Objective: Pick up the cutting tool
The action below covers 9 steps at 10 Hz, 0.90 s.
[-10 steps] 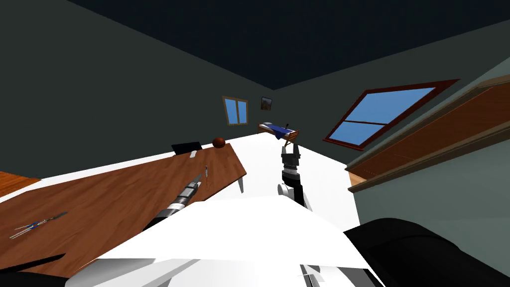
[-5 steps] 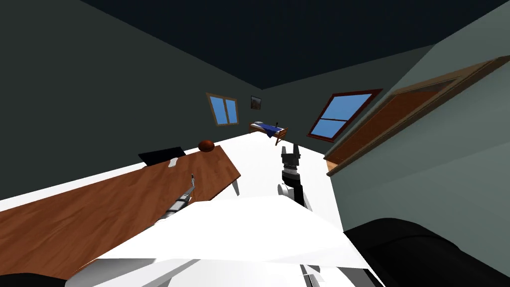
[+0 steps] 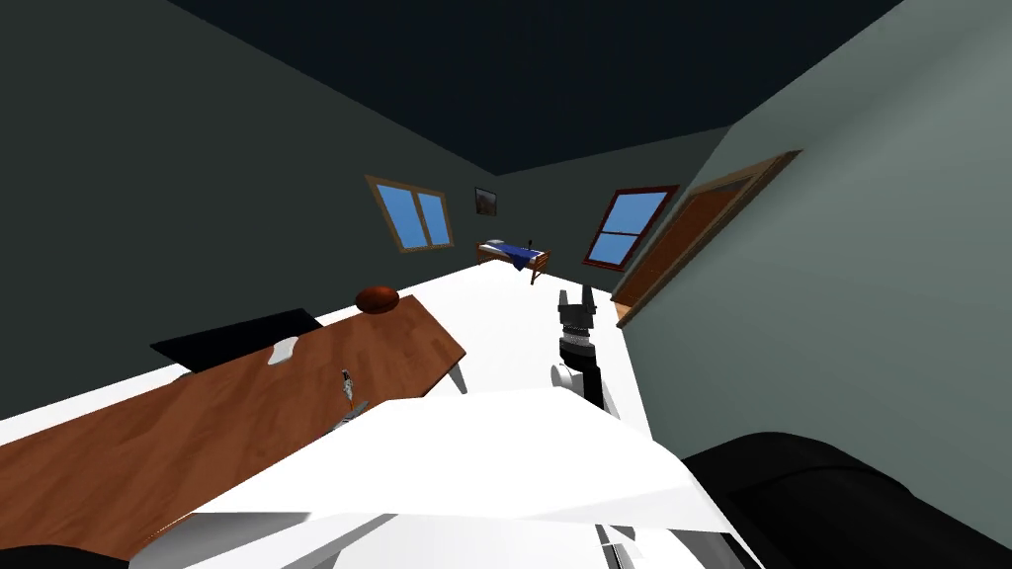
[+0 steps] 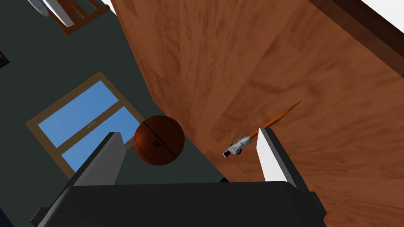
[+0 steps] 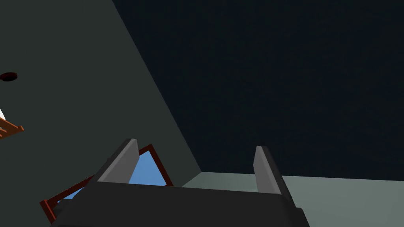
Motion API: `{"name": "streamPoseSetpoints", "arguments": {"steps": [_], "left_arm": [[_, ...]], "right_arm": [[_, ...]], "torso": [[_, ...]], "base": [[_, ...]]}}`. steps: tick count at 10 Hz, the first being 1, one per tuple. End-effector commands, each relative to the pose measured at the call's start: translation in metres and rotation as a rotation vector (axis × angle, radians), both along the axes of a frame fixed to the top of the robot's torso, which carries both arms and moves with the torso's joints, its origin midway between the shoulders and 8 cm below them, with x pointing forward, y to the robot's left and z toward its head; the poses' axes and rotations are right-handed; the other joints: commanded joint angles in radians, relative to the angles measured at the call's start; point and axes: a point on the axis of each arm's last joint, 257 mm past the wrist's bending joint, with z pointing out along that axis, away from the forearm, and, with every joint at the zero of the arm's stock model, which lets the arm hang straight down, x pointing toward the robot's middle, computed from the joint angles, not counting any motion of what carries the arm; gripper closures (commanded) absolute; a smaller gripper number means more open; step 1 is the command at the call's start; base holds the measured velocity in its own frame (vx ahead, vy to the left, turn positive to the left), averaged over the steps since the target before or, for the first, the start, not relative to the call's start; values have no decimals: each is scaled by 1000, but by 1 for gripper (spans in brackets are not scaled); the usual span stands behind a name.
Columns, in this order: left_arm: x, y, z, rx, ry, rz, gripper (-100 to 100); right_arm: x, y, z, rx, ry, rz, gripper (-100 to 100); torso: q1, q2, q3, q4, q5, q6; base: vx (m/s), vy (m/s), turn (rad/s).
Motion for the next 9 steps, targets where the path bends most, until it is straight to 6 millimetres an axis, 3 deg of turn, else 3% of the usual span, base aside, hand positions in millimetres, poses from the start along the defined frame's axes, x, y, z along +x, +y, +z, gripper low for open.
{"name": "streamPoseSetpoints", "arguments": {"steps": [1, 2, 3, 6, 7, 9], "left_arm": [[-29, 17, -19, 0, 84, 39, -100], [-56, 29, -33, 1, 154, 70, -100], [-56, 29, -33, 1, 154, 70, -100], [-137, 60, -62, 11, 352, 162, -100], [-137, 60, -62, 11, 352, 162, -100], [-188, 76, -73, 18, 466, 219, -100]], "right_arm": [[0, 0, 0, 0, 0, 0, 0], [0, 0, 0, 0, 0, 0, 0], [0, 0, 0, 0, 0, 0, 0], [0, 0, 0, 0, 0, 0, 0], [0, 0, 0, 0, 0, 0, 0], [0, 0, 0, 0, 0, 0, 0]], "torso": [[0, 0, 0, 0, 0, 0], [0, 0, 0, 0, 0, 1], [1, 0, 0, 0, 0, 1], [1, -1, 0, 0, 0, 0], [2, 0, 0, 0, 0, 0], [1, -1, 0, 0, 0, 0]], "base": [[10, 6, -348], [15, 20, -474], [9, 25, -154], [15, 27, -398], [10, 37, -211], [16, 34, -415]]}}
